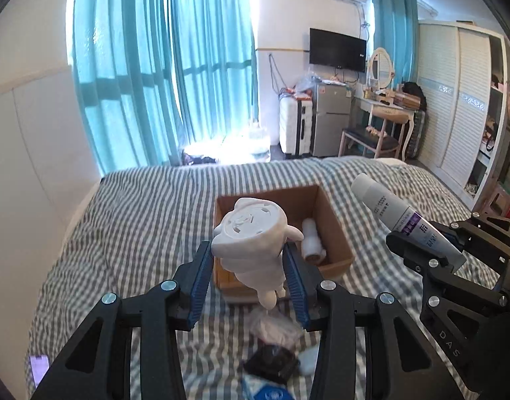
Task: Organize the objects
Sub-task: 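Carry figurine and toothpaste tube into the box and open both tools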
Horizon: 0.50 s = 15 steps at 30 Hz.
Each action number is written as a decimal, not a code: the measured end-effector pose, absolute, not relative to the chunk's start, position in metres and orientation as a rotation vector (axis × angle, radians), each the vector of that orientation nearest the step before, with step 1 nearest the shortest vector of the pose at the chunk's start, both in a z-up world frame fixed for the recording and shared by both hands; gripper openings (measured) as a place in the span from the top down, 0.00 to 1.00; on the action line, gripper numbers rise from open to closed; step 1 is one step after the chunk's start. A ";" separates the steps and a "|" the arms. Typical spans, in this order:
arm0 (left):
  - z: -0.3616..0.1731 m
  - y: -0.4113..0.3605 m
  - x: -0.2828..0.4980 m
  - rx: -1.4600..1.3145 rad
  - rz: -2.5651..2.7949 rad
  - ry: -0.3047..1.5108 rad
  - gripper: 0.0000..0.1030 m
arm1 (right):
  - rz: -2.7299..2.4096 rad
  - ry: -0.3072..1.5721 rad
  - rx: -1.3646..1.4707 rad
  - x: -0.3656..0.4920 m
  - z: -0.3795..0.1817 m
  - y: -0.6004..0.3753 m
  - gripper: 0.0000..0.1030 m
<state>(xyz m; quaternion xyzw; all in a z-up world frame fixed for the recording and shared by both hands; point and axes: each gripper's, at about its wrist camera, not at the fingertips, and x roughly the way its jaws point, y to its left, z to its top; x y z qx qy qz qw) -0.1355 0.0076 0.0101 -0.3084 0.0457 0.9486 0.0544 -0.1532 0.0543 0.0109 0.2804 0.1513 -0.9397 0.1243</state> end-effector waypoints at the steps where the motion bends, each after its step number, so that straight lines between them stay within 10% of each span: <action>1: 0.012 0.009 -0.143 -0.928 2.883 0.140 0.58 | -2.742 0.433 0.814 -0.160 0.013 0.055 0.85; 15: -0.022 0.021 -0.262 -0.984 2.868 0.187 0.58 | -2.742 0.332 0.906 -0.296 -0.009 0.061 0.85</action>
